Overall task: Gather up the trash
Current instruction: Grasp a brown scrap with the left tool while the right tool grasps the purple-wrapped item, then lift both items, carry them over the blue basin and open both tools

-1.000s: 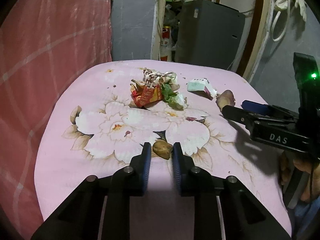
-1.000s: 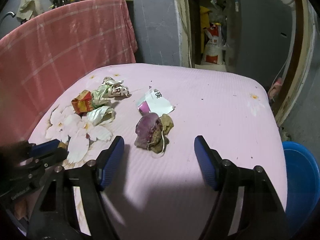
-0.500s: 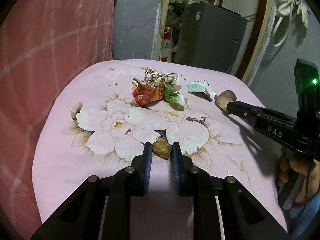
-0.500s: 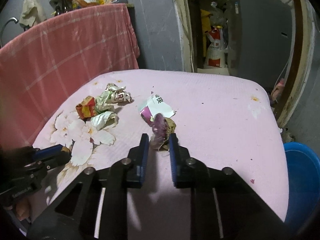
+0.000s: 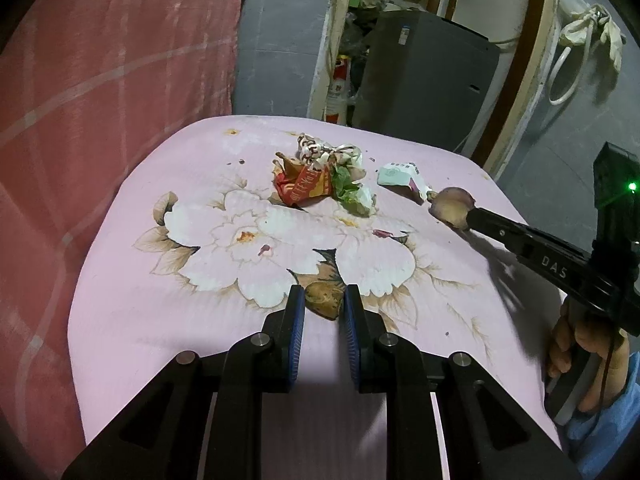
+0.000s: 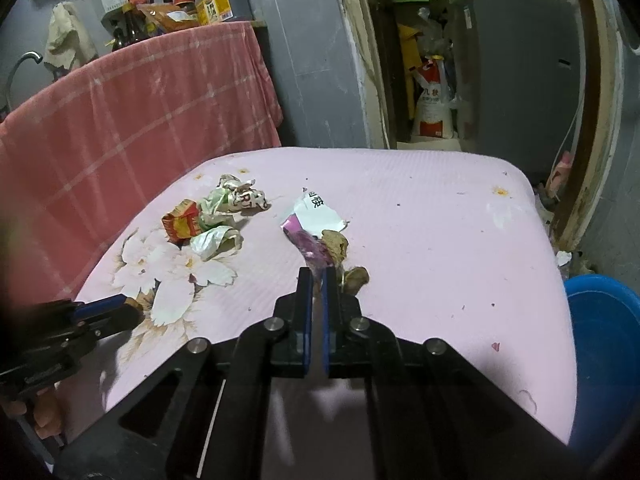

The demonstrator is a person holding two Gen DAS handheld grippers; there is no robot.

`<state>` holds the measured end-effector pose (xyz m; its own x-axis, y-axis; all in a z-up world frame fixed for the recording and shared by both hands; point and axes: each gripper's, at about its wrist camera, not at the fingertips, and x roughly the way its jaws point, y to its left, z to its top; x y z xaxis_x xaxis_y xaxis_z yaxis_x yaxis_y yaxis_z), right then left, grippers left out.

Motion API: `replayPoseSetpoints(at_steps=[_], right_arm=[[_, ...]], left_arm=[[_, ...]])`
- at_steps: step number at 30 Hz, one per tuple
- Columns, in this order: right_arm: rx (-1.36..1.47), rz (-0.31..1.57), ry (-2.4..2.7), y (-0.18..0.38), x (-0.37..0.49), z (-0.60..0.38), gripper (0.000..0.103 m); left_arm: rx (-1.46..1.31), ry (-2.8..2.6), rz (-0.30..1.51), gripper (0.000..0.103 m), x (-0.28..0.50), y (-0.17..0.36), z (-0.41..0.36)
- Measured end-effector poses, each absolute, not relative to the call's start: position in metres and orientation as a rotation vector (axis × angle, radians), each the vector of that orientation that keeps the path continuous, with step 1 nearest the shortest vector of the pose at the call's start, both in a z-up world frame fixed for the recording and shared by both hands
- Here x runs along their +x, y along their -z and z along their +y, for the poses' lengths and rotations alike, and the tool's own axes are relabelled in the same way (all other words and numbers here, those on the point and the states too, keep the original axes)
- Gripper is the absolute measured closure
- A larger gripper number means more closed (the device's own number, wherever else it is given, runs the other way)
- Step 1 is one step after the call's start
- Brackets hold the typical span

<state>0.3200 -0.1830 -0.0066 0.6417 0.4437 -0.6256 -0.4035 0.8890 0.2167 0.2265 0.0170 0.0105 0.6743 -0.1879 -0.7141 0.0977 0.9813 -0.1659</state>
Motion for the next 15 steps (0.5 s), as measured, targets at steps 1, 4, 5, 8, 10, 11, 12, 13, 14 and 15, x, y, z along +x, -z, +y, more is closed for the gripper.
replayPoseSetpoints(at_steps=[1,4,5,8,10,11,12,13,14,15], right_arm=[[0.063,0.734,-0.484,0.007,0.32,-0.184,0.094],[0.063,0.747,-0.484,0.008,0.323,-0.182,0.068],[0.059,0.752,-0.487,0.008,0.324,-0.181,0.063],[0.032,0.768,-0.479,0.008,0.329,-0.175,0.061],[0.02,0.779,-0.471,0.008,0.334,-0.172,0.061],[0.02,0.786,-0.466,0.008,0.338,-0.171,0.061],[0.025,0.793,-0.463,0.007,0.342,-0.171,0.061],[0.033,0.797,-0.466,0.007,0.346,-0.171,0.061],[0.039,0.8,-0.468,0.006,0.347,-0.172,0.061],[0.046,0.806,-0.471,0.007,0.351,-0.171,0.062]], left_arm=[[-0.121,0.157,0.816,0.087,0.229,-0.011,0.017],[-0.118,0.149,0.82,0.087,0.237,-0.011,0.016],[-0.12,0.148,0.821,0.087,0.241,-0.012,0.015],[-0.133,0.145,0.824,0.087,0.248,-0.011,0.016],[-0.141,0.142,0.828,0.087,0.253,-0.009,0.017],[-0.146,0.141,0.829,0.087,0.254,-0.008,0.017],[-0.148,0.142,0.829,0.087,0.255,-0.008,0.017],[-0.148,0.142,0.828,0.087,0.256,-0.008,0.017],[-0.148,0.143,0.828,0.087,0.256,-0.008,0.017],[-0.148,0.144,0.828,0.087,0.256,-0.008,0.017]])
